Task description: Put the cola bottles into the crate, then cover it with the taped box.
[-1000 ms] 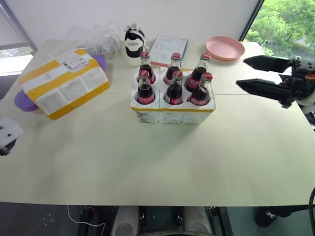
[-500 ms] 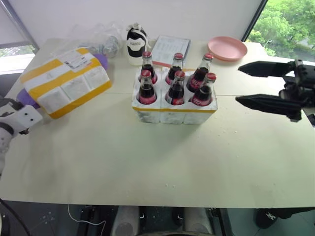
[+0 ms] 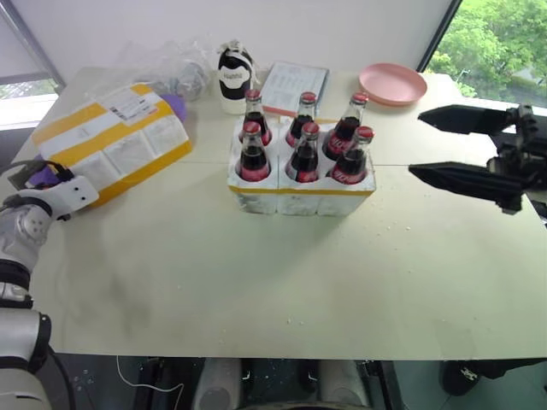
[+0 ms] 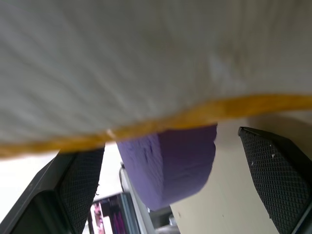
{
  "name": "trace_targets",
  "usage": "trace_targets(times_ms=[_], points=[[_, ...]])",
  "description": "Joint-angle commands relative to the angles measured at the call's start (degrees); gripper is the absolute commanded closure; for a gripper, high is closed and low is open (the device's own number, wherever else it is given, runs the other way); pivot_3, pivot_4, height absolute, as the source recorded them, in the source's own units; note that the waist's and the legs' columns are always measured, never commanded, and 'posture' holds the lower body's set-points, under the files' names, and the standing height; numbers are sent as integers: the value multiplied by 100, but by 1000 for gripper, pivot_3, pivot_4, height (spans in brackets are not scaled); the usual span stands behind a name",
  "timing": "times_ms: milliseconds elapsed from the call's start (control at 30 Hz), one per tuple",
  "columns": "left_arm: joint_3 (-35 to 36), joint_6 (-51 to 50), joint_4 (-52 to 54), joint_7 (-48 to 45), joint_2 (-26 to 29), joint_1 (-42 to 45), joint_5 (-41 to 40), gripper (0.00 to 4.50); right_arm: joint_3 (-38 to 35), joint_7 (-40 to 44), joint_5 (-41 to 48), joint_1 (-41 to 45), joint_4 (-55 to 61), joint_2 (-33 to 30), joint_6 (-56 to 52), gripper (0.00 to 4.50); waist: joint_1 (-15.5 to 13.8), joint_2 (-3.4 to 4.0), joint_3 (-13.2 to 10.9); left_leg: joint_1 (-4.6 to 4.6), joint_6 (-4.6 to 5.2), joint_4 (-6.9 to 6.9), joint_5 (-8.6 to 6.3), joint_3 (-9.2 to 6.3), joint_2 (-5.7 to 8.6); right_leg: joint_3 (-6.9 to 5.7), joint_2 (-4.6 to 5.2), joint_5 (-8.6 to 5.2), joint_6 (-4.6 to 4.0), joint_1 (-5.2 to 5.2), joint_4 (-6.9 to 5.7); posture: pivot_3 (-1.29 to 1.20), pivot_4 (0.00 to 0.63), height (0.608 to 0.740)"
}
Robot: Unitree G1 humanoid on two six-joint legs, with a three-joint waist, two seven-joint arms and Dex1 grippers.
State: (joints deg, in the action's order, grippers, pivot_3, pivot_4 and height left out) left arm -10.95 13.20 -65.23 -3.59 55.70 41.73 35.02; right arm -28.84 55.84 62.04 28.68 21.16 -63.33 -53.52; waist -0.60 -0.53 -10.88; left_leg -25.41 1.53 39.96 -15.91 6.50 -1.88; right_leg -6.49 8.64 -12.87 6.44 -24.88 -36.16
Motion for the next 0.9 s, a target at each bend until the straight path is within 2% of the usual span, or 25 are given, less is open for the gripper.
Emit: trace_targets(times_ms=[33, 67, 167, 267, 500, 600, 733, 900], points=[[-65, 19, -208, 85, 18, 257, -49, 778, -266, -87, 63, -2, 65, -53, 118, 0, -4, -2, 0, 0, 0, 1, 0, 0, 0, 0, 0, 0, 0, 0, -1, 0, 150, 740], [-82, 71, -246, 64, 8, 286, -68, 1225, -276, -103, 67, -11, 61, -58, 126, 0, -11, -2, 0, 0, 0, 2, 0, 0, 0, 0, 0, 0, 0, 0, -1, 0, 150, 740], [-182, 107, -334, 51, -34, 436, -36, 2934, -319, -157, 104, -17, 57, -64, 122, 0, -17, -3, 1, 1, 1, 4, 0, -3, 0, 0, 2, 0, 0, 3, -2, 0, 150, 740], [-267, 86, -390, 125, -38, 574, 6, 4061, -328, -193, 120, -37, 74, -51, 127, 0, -13, -3, 2, 3, 1, 6, 0, -4, 1, 0, 2, 0, 0, 8, -3, 0, 150, 740], [-160, 246, -167, 149, 224, 947, -174, 4061, -508, -15, 226, -355, -125, -244, -154, 0, -19, -16, 0, 1, 1, 8, 1, -5, 2, -1, 1, 0, 1, 8, -4, 0, 150, 740], [-22, 370, 54, 38, 385, 1154, -337, 4061, -612, 214, -33, -643, -153, -379, -25, 0, -10, -40, -3, -1, 1, 9, 1, -6, 1, -1, 0, 0, 1, 8, -3, 0, 150, 740], [201, 621, 704, -158, 600, 1655, -550, 4061, -657, 358, -415, -963, -289, -438, 197, 0, -20, -56, -4, -1, 1, 9, 0, -7, 0, -1, 0, 1, 1, 7, -3, 0, 150, 740], [455, 762, 1671, -907, 476, 2096, -1040, 4061, -714, 473, -777, -1391, -257, -307, 466, 0, -13, -58, -4, -2, -9, 11, 6, -6, 3, -2, 3, 1, 3, 12, 1, 0, 150, 740]])
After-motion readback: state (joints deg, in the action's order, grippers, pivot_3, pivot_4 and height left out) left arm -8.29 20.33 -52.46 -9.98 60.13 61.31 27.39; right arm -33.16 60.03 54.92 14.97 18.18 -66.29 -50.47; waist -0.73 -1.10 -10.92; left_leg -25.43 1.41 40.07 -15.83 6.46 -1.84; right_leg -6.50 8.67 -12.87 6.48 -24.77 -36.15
